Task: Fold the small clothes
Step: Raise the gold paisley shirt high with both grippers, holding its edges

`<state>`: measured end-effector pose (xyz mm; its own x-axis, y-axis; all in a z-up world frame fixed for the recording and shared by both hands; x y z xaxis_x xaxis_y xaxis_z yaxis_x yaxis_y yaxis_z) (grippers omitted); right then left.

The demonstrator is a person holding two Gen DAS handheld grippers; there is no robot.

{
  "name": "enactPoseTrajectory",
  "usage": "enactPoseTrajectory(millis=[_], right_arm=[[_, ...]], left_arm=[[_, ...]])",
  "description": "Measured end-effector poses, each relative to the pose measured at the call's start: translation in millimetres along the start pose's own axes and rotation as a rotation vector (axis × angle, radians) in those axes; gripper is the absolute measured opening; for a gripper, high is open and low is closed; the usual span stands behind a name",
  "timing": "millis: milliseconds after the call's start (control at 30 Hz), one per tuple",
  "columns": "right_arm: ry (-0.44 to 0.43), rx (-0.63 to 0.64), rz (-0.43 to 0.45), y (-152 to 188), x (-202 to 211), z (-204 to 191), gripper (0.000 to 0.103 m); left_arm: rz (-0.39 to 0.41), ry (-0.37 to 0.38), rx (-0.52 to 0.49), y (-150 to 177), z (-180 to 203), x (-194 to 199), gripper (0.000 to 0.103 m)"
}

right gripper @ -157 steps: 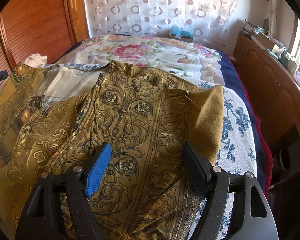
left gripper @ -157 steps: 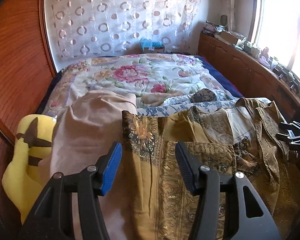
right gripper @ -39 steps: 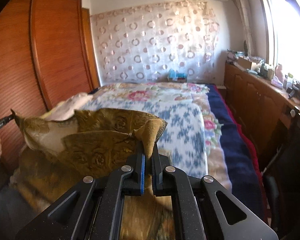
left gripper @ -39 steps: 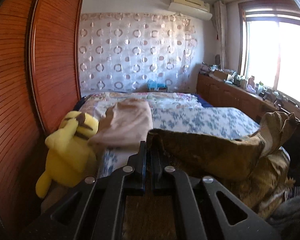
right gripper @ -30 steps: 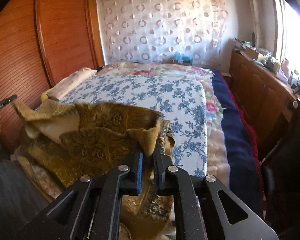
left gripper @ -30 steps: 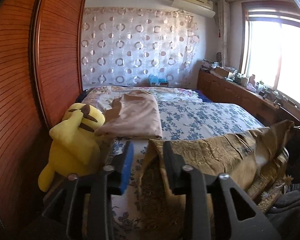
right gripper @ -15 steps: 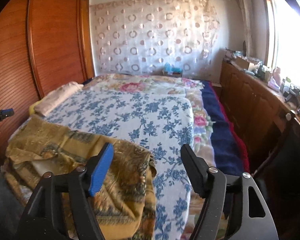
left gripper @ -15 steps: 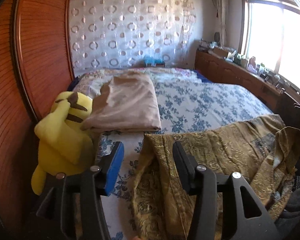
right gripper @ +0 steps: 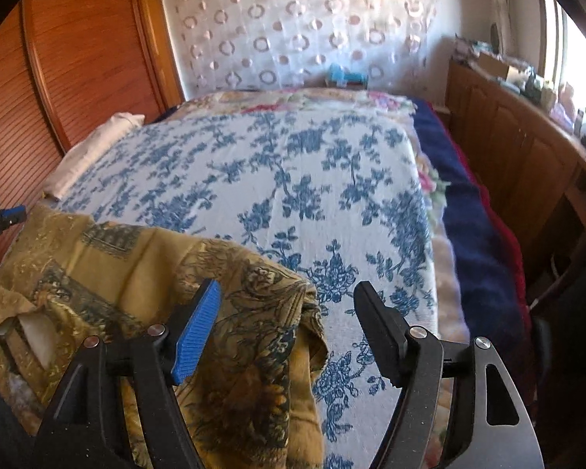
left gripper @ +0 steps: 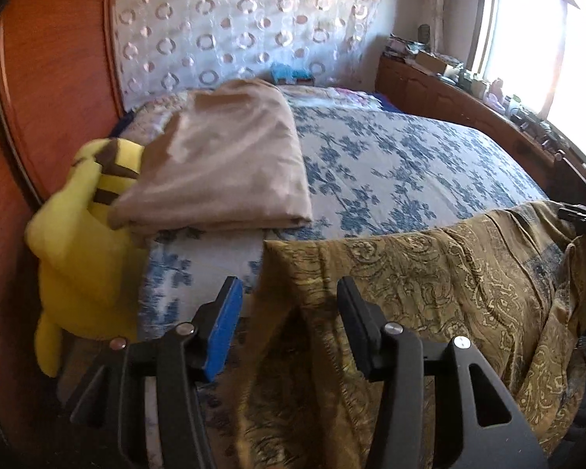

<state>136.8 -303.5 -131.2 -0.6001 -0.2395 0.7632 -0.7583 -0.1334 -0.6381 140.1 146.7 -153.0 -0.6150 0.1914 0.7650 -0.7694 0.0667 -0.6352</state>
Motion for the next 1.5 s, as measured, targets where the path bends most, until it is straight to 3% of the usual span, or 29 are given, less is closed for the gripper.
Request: enactPoseTrajectory(millis=[200,633,767,833,867,900,967,1000,1233,1500], right_arm=[[-0.025,0.002,-0.049,6,-13,-4,0.072],[-0.027,0.016,-0.075,9,-19,-5,0.072],[-0.032,0.038,-0.071,10,-21,-14,0.047],[-0.022,0.048,-0.072,11,-21,-16,0.038],[-0.046,0.049,-0.073,12,-21,-19,0.02],[-0.077,0.047,-0.078,14,-21,-24,0.012],[-0.062,0.067,-0.072,16,-20,-30,0.008],[-0.067,0.075,-0.065,17,-18,-34,0.006],[-0.046,0.097,0.093,6,36,-53,0.005],[0.0,0.153,0.32,-37,142,-75,0.004]], left_arm=[[-0.057,0.025,0.027,4,3,-17,0.05],[-0.057,-0.012,0.012,4,4,-17,0.05],[-0.051,-0.039,-0.003,5,6,-17,0.048],[-0.046,-0.017,-0.011,5,11,-16,0.033],[-0.045,0.006,-0.008,5,15,-15,0.025],[-0.047,0.013,-0.008,6,16,-15,0.016],[-0.04,0.028,-0.013,7,21,-12,0.003],[-0.032,0.03,-0.01,7,22,-9,0.001],[0.164,0.04,0.008,-10,35,64,0.0],[0.436,0.061,-0.03,-54,60,185,0.0]])
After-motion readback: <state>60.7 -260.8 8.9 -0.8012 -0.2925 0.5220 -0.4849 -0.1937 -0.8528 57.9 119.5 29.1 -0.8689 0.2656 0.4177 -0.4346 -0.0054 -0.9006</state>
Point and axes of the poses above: each gripper's, at about its wrist camera, not at the fingertips, and x roughly against the way its jaws point, z to its right, y to its underside, the point moved 9 cm from there along -x, roughly the way its jaws point, and after that the axes turned 3 degrees about -z, right-handed, at the moved point
